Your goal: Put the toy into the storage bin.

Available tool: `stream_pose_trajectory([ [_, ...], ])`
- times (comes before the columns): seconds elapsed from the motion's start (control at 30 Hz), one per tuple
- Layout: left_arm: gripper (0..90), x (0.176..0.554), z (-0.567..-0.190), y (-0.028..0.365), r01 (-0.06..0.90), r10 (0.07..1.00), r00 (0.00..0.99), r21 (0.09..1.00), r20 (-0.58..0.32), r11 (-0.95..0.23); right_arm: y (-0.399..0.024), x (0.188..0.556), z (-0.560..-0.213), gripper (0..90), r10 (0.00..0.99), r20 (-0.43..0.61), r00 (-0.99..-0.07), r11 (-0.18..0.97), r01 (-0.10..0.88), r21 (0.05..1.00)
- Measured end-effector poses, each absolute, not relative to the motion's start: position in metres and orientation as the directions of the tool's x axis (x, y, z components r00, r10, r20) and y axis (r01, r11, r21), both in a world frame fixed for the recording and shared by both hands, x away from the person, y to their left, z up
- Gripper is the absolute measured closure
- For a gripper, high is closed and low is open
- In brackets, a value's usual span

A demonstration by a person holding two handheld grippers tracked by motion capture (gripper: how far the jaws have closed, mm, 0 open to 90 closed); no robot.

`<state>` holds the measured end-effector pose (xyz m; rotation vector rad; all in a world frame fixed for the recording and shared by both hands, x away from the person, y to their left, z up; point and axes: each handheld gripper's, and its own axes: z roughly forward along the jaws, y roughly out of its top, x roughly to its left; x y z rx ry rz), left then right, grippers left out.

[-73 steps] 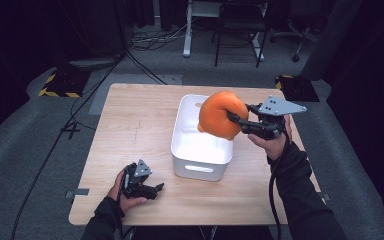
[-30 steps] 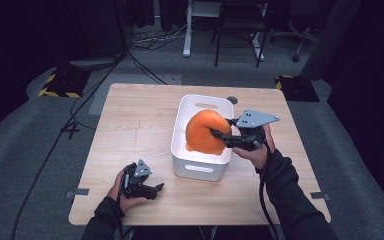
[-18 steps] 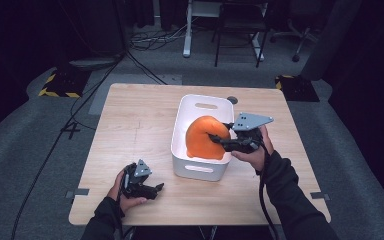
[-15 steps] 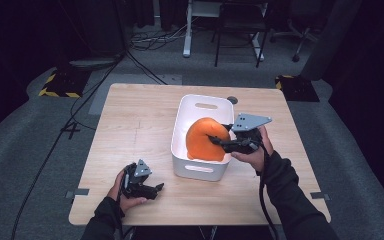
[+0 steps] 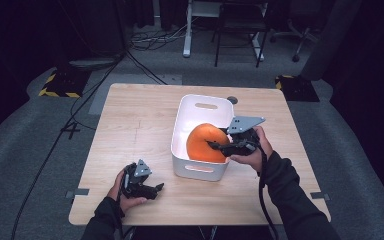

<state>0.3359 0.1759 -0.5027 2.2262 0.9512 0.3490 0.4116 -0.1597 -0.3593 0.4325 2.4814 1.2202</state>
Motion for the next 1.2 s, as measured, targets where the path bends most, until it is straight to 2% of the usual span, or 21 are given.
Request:
stream_pose_trajectory([
  [0.43,15.8,0.336,-0.503,0.176,0.535,0.717,0.697,0.681,-0.021,-0.5,-0.15,0.414,-0.366,43.6,0.354,-0.184,-0.917,0.686,0.122,0.717],
  [0.77,15.8,0.336,-0.503,0.176,0.535,0.718,0.696,0.682,-0.022,-0.498,-0.148,0.414,-0.37,41.5,0.336,-0.162,-0.928,0.711,0.138,0.689],
  [0.93,15.8,0.336,-0.503,0.176,0.534,0.717,0.696,0.683,-0.02,-0.499,-0.151,0.414,-0.368,48.4,0.351,-0.143,-0.925,0.686,0.15,0.712],
  [1.2,15.8,0.336,-0.503,0.176,0.534,0.717,0.697,0.681,-0.02,-0.501,-0.153,0.415,-0.368,49.9,0.347,-0.136,-0.928,0.69,0.154,0.707],
])
